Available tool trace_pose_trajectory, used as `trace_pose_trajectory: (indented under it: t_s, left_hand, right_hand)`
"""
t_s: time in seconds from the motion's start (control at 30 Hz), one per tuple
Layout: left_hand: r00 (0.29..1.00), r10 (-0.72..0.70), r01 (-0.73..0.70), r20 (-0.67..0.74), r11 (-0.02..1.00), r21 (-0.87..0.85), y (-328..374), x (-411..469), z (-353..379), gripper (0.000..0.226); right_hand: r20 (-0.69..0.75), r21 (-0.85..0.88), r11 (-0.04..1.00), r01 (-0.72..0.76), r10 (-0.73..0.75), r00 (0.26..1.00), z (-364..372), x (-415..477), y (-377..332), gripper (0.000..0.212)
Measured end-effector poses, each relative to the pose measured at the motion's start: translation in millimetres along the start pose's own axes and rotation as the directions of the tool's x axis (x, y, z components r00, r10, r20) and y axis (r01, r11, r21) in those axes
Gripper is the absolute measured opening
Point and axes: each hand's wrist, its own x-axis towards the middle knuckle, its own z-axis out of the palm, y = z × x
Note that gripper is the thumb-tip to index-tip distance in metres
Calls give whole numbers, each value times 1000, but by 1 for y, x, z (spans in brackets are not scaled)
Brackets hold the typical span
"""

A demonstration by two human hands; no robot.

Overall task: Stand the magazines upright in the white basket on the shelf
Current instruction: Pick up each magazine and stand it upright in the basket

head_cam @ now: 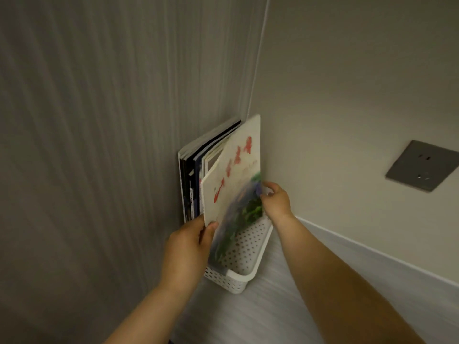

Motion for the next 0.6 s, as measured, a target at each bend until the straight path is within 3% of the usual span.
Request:
trace_pose_trajectory:
  t_s: [0.07, 0.17, 0.27, 0.3, 0.4, 0.6]
  left_hand:
    - [1000, -10, 9, -6, 1000, -26, -2, 1, 1, 11]
    - [999, -42, 41, -16, 998, -53, -2, 1, 4, 12]
    - [995, -91, 88, -32, 993, -85, 1, -1, 12, 23]
    - [993, -117, 113, -33, 989, -98, 2, -1, 14, 28]
    - [985, -173, 171, -17, 982, -86, 3, -1, 17, 39]
    - [990, -138, 138, -25, 990, -15, -4, 3, 13, 19]
  right_hand:
    - [65, 34, 999, -21, 19, 998, 4, -7, 3, 43]
    - [117, 247, 969, -20, -9, 993, 14, -18, -11, 28]
    - [64, 462, 886, 33, -70, 995, 23, -20, -16, 32]
    - [140, 468, 883, -31, -39, 989, 25, -23, -14, 32]
    - [327, 262, 948, -182, 90, 941, 38, -31, -15, 44]
    - [254, 382, 921, -81, -21, 967, 56, -37, -31, 52]
